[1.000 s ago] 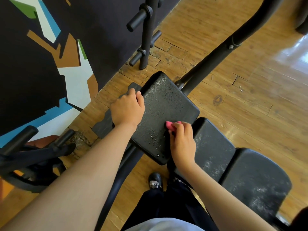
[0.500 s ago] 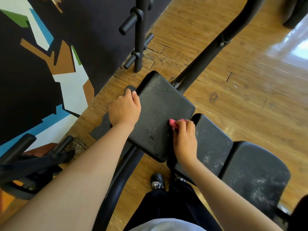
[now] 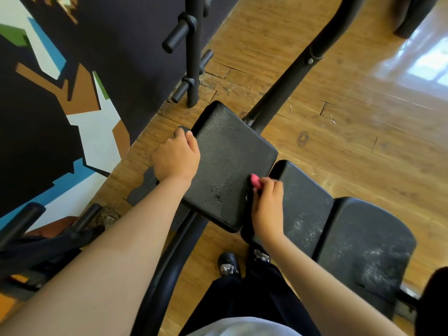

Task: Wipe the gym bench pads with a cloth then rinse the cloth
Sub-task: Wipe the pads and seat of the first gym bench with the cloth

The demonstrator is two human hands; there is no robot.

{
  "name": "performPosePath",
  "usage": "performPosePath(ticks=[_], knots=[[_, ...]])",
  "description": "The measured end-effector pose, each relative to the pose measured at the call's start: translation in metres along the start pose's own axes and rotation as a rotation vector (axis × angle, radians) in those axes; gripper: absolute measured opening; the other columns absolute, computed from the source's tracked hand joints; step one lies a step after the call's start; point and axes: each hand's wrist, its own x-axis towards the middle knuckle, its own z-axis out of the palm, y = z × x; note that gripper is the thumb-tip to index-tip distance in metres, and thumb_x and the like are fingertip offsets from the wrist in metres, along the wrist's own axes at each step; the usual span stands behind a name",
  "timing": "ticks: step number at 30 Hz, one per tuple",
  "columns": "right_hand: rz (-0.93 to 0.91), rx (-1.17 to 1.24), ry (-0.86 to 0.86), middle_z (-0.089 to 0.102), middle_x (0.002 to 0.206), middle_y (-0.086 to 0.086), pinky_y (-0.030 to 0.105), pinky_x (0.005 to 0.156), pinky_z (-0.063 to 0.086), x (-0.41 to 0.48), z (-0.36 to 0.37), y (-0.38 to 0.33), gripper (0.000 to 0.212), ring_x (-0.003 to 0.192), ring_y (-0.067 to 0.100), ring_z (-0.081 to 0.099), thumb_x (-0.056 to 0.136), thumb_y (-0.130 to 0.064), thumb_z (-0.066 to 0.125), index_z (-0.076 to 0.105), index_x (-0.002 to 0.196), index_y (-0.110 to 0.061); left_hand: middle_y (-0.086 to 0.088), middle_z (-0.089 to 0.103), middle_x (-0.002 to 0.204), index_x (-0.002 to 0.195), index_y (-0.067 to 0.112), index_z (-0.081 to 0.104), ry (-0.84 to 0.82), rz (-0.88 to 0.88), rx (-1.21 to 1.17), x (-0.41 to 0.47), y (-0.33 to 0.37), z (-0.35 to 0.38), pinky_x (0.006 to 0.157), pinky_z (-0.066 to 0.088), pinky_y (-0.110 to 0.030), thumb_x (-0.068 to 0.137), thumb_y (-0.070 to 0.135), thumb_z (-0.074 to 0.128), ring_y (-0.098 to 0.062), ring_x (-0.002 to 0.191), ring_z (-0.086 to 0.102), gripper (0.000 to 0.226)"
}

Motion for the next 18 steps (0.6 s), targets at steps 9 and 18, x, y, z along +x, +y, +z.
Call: performPosePath(ticks=[9,18], knots=[[0.002,-0.009,0.003,0.044,0.117,0.007,0.035,0.085,0.044,0.012,-0.001,-0.004,0.018,0.109,0.022,0.048,0.099,-0.020,0.048,0.052,0.115,-0.012,-0.012,0.064,0.077,0.095,0.009,0.057,0.002,-0.014,-0.024,0.000,0.001,-0.001,0.062,0.054,-0.039,0.103,0.034,0.021,-0.032,0.067,0.061,0.045],[0.105,0.081,0.089,0.041,0.112,0.003,0.018,0.087,0.034,-0.030,0.015,-0.019,0.021,0.097,0.011,0.043,0.098,-0.011,0.048,0.052,0.118,-0.007,-0.014,0.065,0.084,0.101,0.006,0.057,0.022,0.028,-0.006,0.001,0.001,0.002,0.057,0.034,-0.032,0.104,0.031,0.022,-0.033,0.075,0.061,0.043]])
